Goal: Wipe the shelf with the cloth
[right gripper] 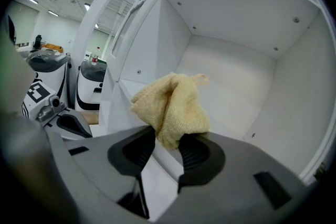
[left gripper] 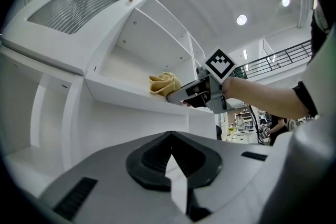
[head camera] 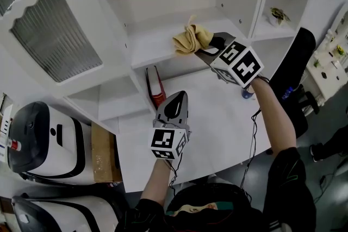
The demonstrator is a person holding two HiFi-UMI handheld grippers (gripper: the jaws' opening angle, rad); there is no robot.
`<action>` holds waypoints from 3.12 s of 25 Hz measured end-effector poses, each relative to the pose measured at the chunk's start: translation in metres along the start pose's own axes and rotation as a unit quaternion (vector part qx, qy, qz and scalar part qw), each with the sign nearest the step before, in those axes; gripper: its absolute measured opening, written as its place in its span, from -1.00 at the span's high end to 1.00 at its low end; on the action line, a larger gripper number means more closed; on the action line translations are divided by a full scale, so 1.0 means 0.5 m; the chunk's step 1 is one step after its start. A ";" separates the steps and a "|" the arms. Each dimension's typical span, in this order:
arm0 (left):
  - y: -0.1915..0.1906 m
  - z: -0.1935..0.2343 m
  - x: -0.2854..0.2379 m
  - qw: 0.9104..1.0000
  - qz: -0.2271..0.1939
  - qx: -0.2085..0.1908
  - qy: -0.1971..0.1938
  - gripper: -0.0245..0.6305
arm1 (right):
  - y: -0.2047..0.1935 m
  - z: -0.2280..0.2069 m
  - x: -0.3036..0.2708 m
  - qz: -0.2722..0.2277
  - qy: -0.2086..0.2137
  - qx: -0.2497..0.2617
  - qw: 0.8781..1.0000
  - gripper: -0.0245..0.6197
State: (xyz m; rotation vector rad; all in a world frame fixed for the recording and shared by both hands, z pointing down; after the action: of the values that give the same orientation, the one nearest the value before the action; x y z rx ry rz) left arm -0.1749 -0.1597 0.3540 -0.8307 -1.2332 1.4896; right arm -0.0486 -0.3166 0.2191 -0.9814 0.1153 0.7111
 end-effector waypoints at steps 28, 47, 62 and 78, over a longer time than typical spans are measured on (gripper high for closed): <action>-0.047 -0.047 -0.068 0.998 0.024 0.000 -0.061 0.93 | -0.083 -0.054 0.061 0.020 -0.053 -0.069 0.996 0.48; -0.053 -0.082 -0.121 0.994 0.028 -0.008 -0.105 0.93 | -0.136 -0.091 0.098 0.017 -0.080 -0.107 0.991 0.49; -0.053 -0.072 -0.103 0.995 0.030 -0.001 -0.098 0.93 | -0.200 -0.116 0.148 0.028 -0.145 -0.157 0.977 0.52; -0.074 -0.101 -0.109 0.994 0.055 -0.010 -0.097 0.93 | -0.293 -0.029 0.230 -0.035 -0.204 -0.244 0.947 0.54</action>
State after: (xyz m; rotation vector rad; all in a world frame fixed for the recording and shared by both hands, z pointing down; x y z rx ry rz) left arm -0.1034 -0.1980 0.3725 -0.7908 -1.3653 1.6817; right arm 0.1305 -0.3223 0.2708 -1.2778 -0.4780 0.8845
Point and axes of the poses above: the fingertips, and each gripper's own axes: x backward along the fingers, z to its left, y out of its top, the point moved 10 cm from there along x, backward along the fingers, and after that the axes turned 11 degrees about x, right-handed, at the moved point
